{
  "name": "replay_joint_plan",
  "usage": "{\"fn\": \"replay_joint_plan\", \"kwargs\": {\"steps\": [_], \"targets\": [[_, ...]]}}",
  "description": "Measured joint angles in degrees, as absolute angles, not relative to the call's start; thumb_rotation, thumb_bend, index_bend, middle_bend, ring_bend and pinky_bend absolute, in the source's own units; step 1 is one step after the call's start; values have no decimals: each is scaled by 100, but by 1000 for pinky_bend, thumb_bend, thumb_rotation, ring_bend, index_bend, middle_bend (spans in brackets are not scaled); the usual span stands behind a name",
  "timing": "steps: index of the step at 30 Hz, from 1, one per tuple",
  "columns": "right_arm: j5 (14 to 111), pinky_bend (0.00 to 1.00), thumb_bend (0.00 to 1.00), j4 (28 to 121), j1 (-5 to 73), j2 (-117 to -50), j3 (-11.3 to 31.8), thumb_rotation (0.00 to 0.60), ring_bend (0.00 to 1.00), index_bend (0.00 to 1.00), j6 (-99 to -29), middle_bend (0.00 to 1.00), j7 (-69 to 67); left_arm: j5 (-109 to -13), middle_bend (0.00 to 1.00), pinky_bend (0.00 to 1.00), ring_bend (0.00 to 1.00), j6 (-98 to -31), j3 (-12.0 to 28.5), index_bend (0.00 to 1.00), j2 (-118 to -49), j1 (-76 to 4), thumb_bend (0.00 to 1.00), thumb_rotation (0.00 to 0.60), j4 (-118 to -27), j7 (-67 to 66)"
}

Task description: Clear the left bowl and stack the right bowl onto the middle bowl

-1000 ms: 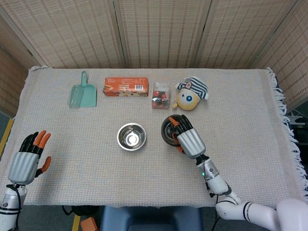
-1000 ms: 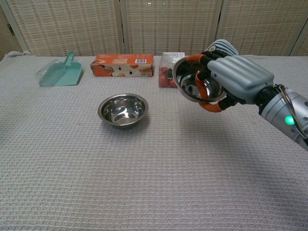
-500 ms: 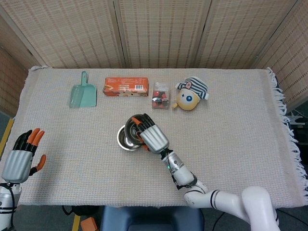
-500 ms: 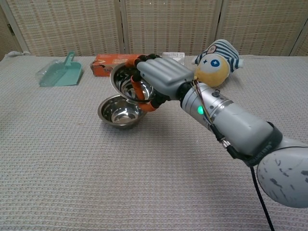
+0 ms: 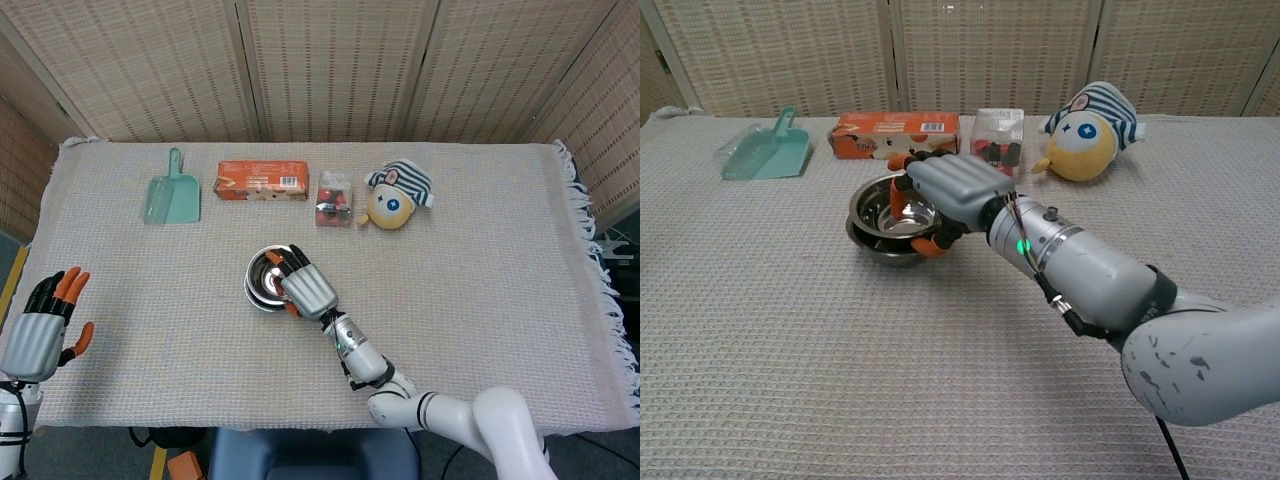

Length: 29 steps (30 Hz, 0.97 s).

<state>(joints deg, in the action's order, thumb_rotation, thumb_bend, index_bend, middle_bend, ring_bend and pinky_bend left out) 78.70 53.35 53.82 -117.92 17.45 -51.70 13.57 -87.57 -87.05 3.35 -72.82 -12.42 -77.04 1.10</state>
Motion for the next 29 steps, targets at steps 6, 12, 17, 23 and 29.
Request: {"fn": "replay_joint_plan", "kwargs": {"steps": [6,12,17,23,29], "targets": [[7648,0,9,6727,5119,-10950,1593,600,0,0,-5074,0,1732,-8788,0,91,0,-8714,338,0,-7307,-1229,453,600,-7732,-25],[7533,0,6,7970,4600,-9937,1356,600,0,0,-5467,0,2175,-8833,0,92,0,-8779,327,0,-7257,-1175,453,600,-7801,-66],[7659,0,6,8558,3796,-9272,946,600,0,0,-6610,0,2703,-8935,0,93,0,-8831,208,0,-7003,-1071,455,600,-8017,60],[7781,0,8,9069,2276,-8330,179,600,0,0,-8259,0,2963,-8935,0,92,0,-8753,97,0,-6758,-978,454,600,-8371,-107],[7876,0,15,9327,1503,-7470,-266,600,0,0,-8677,0,2329,-8680,0,93,0,-8610,147,0,-6772,-938,455,600,-8625,-648]]}}
